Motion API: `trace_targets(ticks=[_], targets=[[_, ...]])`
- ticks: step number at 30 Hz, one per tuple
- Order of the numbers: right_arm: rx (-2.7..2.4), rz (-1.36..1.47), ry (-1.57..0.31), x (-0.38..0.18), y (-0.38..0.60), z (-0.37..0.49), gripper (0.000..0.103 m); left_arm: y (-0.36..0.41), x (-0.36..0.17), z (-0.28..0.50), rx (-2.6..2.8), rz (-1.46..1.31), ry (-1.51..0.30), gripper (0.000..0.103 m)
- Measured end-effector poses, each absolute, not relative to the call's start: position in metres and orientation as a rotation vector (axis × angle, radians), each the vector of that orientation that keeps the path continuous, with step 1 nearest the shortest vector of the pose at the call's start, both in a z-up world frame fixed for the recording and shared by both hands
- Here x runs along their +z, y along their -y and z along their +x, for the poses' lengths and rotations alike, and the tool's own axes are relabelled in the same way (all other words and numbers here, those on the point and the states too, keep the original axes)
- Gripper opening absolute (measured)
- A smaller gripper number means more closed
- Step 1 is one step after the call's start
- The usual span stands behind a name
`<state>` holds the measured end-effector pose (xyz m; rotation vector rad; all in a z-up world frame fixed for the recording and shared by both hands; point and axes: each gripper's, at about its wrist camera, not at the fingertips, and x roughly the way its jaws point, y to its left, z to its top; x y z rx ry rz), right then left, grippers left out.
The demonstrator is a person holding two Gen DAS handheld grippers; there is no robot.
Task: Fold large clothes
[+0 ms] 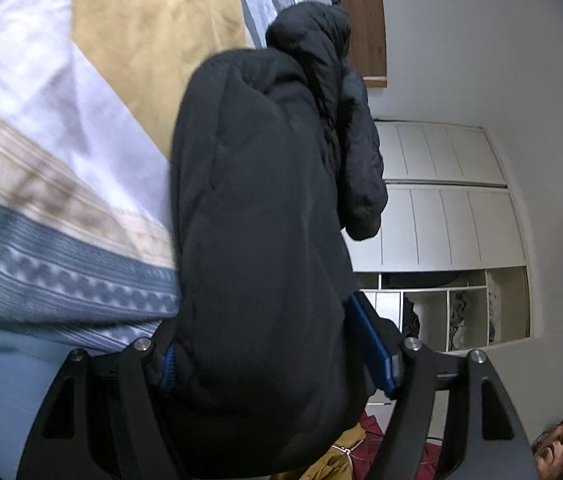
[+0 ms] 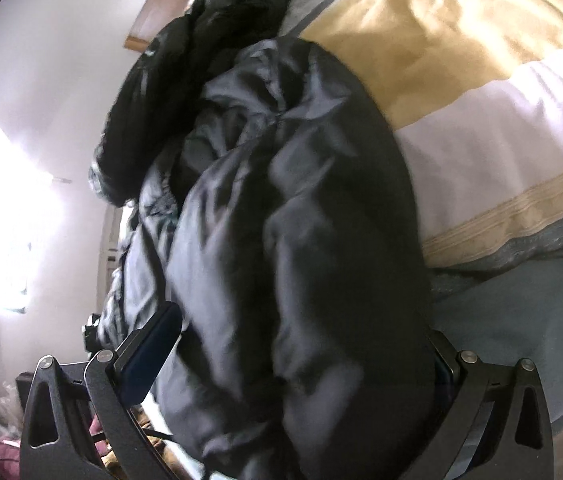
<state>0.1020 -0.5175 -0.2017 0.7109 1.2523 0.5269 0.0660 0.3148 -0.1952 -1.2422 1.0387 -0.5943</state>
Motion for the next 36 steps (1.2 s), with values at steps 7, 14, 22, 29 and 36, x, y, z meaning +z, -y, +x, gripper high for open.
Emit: trace_targets(ticks=[7,14,22,29,36], targets=[[0.591,0.759,-1.216,-0.196,0.511,0.092,0.101,-0.297,-0.186,0.067,-0.512,-1.198,-1.057,0.070],[0.641,0.701,-1.253,-0.199,0.501,0.087,0.056,-0.264,-0.170,0.072,-0.446,-1.070,-1.113,0.065],[0.795,0.611,-1.181,-0.170,0.470,0.087,0.020,-0.237,-0.125,0.073,-0.566,-1.044,-1.009,0.020],[0.879,0.659,-0.979,-0.117,0.480,0.109,0.018,-0.233,-0.058,0.088,-0.677,-1.041,-0.863,0.018],[0.978,0.804,-0.739,-0.072,0.499,0.149,0.018,-0.255,-0.001,0.126,-0.783,-1.136,-0.677,0.018]])
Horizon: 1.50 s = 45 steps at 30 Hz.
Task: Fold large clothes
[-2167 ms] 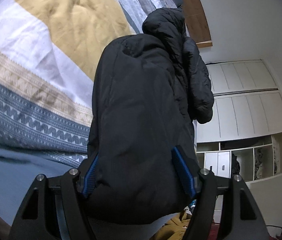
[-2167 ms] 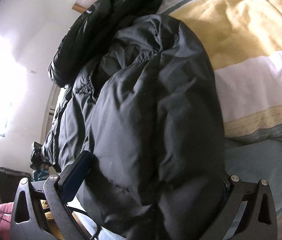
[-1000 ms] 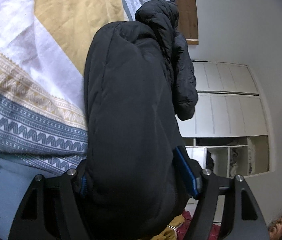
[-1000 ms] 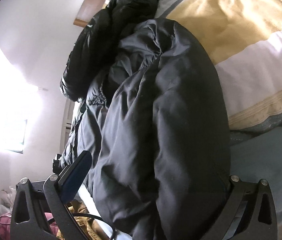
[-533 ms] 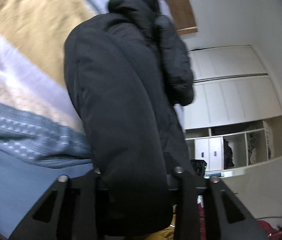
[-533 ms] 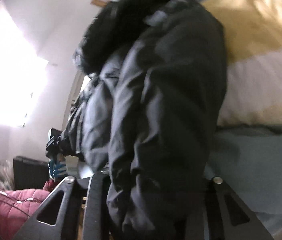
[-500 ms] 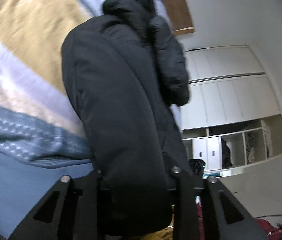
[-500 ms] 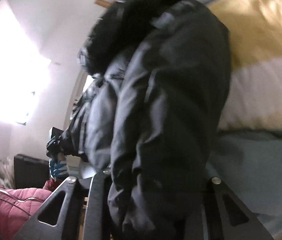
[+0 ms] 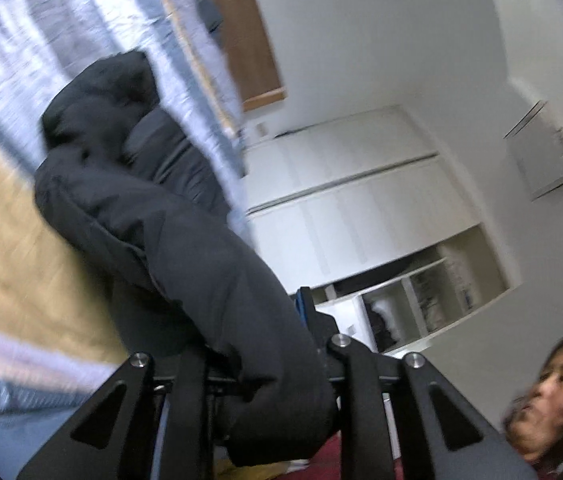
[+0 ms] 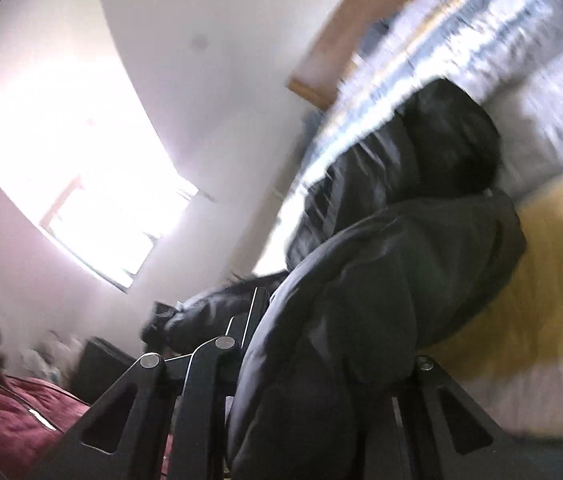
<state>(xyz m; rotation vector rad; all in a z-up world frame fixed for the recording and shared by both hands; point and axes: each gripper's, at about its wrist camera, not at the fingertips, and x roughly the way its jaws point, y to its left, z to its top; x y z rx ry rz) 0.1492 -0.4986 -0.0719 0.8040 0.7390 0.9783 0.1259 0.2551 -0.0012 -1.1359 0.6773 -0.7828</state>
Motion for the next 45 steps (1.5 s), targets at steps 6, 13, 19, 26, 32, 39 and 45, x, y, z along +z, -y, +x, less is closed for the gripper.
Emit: trace_targets(ticks=[6,13,19,26,32,39,45], targets=[[1.037,1.008,-0.538,-0.052,0.502,0.207,0.018,-0.282,0.017,0.197,-0.776,-1.386,-0.485,0.018],[0.834,1.141,-0.518,-0.045,0.485,0.331,0.020,-0.294,0.036,0.341,-0.616,-1.357,-0.493,0.018],[0.529,1.017,-0.621,-0.054,0.453,0.444,0.022,-0.302,-0.004,0.475,-0.295,-1.256,-0.610,0.018],[0.320,0.918,-0.793,-0.123,0.425,0.559,0.021,-0.299,-0.104,0.571,-0.050,-1.117,-0.817,0.018],[0.302,0.779,-0.884,-0.153,0.402,0.606,0.017,-0.297,-0.145,0.597,-0.077,-1.100,-0.859,0.018],[0.274,0.776,-0.946,-0.172,0.398,0.626,0.016,-0.298,-0.164,0.616,-0.094,-1.178,-0.917,0.018],[0.303,0.857,-0.956,-0.157,0.415,0.617,0.036,-0.322,-0.137,0.597,-0.195,-1.340,-0.866,0.054]])
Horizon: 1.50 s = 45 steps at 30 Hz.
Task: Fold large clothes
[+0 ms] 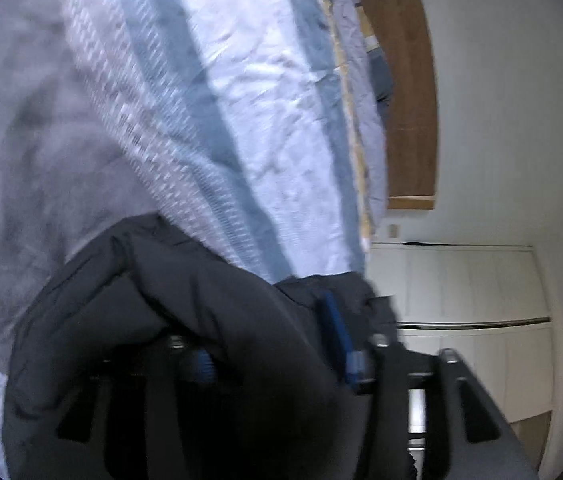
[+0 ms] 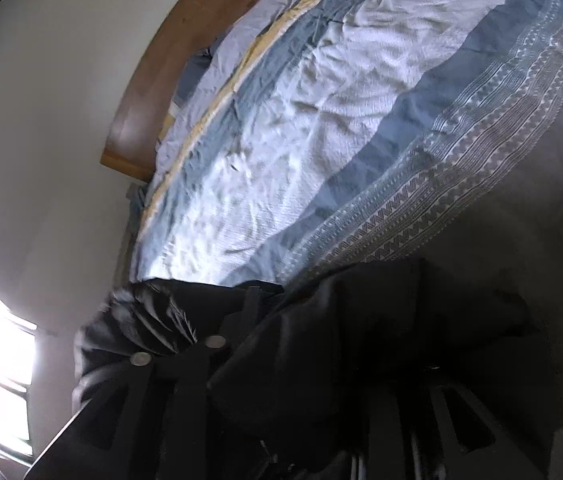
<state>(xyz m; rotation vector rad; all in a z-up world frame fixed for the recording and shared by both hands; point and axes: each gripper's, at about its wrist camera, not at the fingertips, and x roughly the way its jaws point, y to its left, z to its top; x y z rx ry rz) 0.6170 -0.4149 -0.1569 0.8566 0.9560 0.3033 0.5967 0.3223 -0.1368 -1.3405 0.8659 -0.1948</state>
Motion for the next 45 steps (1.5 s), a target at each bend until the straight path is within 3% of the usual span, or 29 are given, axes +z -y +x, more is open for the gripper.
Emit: trace_targets(ticks=[1,2,3,4,5,13,17,25,32,37,45], targets=[[0.317,0.877,-0.943,-0.149,0.421,0.613,0.042,-0.329,-0.123,0.593,-0.205,-1.344,-0.842,0.057],[0.321,0.893,-0.928,-0.143,0.426,0.610,0.061,-0.333,-0.113,0.587,-0.207,-1.347,-0.827,0.059],[0.321,0.903,-0.917,-0.137,0.429,0.608,0.088,-0.339,-0.101,0.583,-0.206,-1.349,-0.804,0.061],[0.322,0.914,-0.902,-0.129,0.433,0.605,0.101,-0.345,-0.089,0.579,-0.202,-1.345,-0.780,0.062],[0.306,0.906,-0.881,-0.117,0.439,0.599,0.102,-0.350,-0.075,0.573,-0.195,-1.325,-0.763,0.062],[0.322,0.785,-0.803,-0.050,0.450,0.556,0.102,-0.321,0.018,0.525,-0.100,-0.879,-0.817,0.062],[0.346,0.603,-0.805,-0.026,0.417,0.534,0.102,-0.275,0.029,0.513,-0.076,-0.669,-0.863,0.062],[0.436,0.276,-0.809,-0.018,0.302,0.518,0.102,-0.178,0.006,0.528,-0.165,-0.504,-0.922,0.062],[0.432,0.088,-0.865,-0.062,0.220,0.547,0.102,-0.125,-0.026,0.581,-0.167,-0.373,-0.959,0.062],[0.401,0.061,-0.922,-0.087,0.205,0.591,0.103,-0.114,-0.055,0.636,-0.119,-0.340,-1.030,0.064],[0.394,0.086,-0.953,-0.129,0.206,0.621,0.103,-0.107,-0.090,0.659,-0.054,-0.295,-1.039,0.070]])
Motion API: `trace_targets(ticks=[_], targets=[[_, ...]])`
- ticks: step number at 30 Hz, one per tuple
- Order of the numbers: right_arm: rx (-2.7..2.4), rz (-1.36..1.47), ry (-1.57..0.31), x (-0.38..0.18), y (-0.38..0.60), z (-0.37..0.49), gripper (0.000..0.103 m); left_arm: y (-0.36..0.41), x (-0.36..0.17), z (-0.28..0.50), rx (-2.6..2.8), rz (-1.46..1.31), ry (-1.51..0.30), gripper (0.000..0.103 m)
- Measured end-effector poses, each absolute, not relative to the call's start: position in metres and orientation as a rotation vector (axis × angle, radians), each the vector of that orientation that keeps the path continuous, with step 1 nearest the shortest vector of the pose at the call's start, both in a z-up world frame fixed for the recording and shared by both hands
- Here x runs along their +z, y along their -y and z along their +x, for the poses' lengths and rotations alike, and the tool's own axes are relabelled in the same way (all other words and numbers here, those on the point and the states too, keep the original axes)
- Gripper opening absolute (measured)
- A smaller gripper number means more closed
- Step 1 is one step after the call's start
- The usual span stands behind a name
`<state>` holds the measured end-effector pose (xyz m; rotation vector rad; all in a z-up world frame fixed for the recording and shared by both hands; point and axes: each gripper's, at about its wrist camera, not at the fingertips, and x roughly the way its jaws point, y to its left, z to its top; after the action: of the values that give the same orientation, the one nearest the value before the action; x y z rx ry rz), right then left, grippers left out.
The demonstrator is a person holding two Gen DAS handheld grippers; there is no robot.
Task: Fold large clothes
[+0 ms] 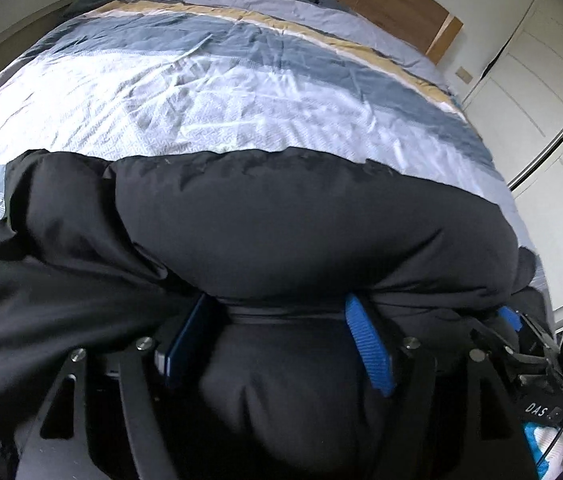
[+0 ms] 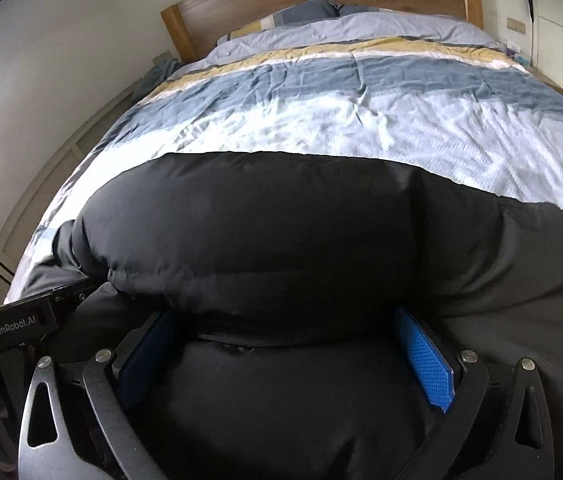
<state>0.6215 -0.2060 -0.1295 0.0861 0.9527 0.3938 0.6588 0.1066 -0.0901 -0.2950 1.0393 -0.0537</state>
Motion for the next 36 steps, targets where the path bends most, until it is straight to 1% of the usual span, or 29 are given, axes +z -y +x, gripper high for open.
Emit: trace_targets(ticks=[1,6,11,15,19,22,26,31,33,36], targets=[[0.394,0.084,-0.956,-0.129,0.205,0.622,0.103,-0.107,-0.091,0.660,-0.050,-0.285,-1.048,0.071],[0.428,0.079,-0.962,-0.124,0.225,0.623,0.102,-0.130,-0.090,0.659,-0.003,-0.296,-1.075,0.071],[0.269,0.160,-0.997,-0.136,0.307,0.639,0.102,-0.186,-0.101,0.648,0.130,-0.340,-1.121,0.071],[0.123,0.230,-1.046,-0.147,0.360,0.651,0.102,-0.224,-0.103,0.635,0.259,-0.304,-1.170,0.071],[-0.011,0.200,-1.067,-0.141,0.385,0.651,0.102,-0.242,-0.086,0.613,0.260,-0.365,-1.126,0.070],[0.043,0.203,-1.001,-0.118,0.383,0.639,0.102,-0.224,-0.063,0.607,0.156,-0.376,-1.061,0.070],[0.198,0.166,-0.987,-0.100,0.342,0.624,0.102,-0.173,-0.053,0.625,-0.006,-0.358,-1.069,0.070],[0.252,0.184,-1.079,-0.127,0.309,0.645,0.102,-0.117,-0.063,0.668,-0.055,-0.265,-1.119,0.070],[0.244,0.234,-1.094,-0.134,0.311,0.662,0.102,-0.112,-0.068,0.686,-0.047,-0.259,-1.140,0.070],[0.223,0.294,-1.114,-0.144,0.320,0.688,0.102,-0.120,-0.077,0.711,-0.024,-0.300,-1.159,0.073]])
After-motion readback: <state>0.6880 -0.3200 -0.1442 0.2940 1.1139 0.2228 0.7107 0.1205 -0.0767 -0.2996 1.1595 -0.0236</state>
